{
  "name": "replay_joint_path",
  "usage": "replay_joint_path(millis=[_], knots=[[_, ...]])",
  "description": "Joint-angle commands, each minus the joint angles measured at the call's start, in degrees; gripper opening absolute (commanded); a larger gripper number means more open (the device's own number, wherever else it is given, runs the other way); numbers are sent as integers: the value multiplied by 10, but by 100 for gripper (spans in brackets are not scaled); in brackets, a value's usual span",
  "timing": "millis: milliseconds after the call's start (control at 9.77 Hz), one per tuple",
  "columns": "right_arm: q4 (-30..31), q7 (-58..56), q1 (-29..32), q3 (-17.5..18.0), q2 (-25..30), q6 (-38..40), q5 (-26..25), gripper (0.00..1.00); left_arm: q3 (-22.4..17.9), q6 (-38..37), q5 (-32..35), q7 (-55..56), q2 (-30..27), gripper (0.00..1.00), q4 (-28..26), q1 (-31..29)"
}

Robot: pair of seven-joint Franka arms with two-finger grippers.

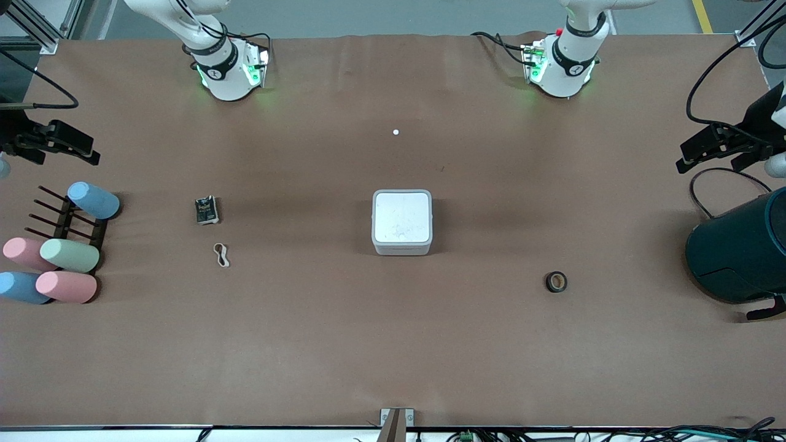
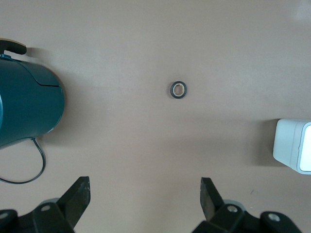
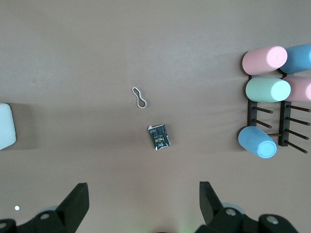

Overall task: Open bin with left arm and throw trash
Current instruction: 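Open the bin with the left gripper while the right gripper reaches the snack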

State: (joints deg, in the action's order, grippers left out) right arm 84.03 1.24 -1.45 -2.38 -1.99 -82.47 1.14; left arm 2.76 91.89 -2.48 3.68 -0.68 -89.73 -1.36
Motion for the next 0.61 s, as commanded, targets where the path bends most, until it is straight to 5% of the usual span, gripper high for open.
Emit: replay_joint_path(millis=[0,307,409,512], knots=[[-4,5,2,1,-3,1,1,100,-1,-17,9,-2,4,100,14,0],[21,1,0,1,-20,-4,2,100,23,-54,9,9,7,100,5,24],[75,2,-6,2,-21,-53,8,100,47,-101,8,11,22,78,5,42],[135,1,-11,2,-21,-110,22,100,67,-101,-3,24,41,27,7,53]])
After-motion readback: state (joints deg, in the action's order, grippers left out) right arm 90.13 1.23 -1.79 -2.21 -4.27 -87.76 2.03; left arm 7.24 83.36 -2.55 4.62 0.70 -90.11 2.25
